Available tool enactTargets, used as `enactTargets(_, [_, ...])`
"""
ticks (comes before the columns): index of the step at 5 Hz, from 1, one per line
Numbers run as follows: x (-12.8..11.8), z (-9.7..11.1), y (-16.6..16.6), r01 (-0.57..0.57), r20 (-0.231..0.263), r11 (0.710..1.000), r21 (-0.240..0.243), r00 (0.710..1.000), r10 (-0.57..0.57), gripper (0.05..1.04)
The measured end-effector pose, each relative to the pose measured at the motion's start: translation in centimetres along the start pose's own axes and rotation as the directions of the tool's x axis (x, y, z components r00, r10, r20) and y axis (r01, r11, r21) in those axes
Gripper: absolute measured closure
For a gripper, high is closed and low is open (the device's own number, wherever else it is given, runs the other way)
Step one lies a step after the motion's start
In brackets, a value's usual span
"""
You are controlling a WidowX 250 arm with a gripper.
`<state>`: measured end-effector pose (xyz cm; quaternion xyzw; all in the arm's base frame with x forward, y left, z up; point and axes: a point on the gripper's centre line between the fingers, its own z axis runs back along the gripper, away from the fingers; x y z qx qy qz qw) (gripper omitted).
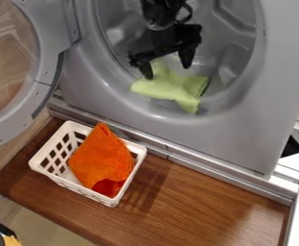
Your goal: Take the green cloth and put inside the washing machine
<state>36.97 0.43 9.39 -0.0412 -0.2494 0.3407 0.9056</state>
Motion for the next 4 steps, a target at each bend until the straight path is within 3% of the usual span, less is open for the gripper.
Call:
enactTargets(1, [-0.2, 2.0, 0.7, -0.009, 0.001, 1.000, 0.012, 1.000, 0.009, 0.083])
enactTargets(2, [-1.0, 2.7, 1.8, -0.015, -0.010, 0.999, 0.052, 1.000, 0.015, 0.083])
enactTargets(3, [-1.9, 2.6, 2.0, -0.007, -0.030, 0.998, 0.064, 1.000, 0.009, 0.083])
enactTargets(4, [-2.2, 3.5, 2.1, -0.002, -0.015, 0.998, 0.060, 1.000, 0.003, 0.083])
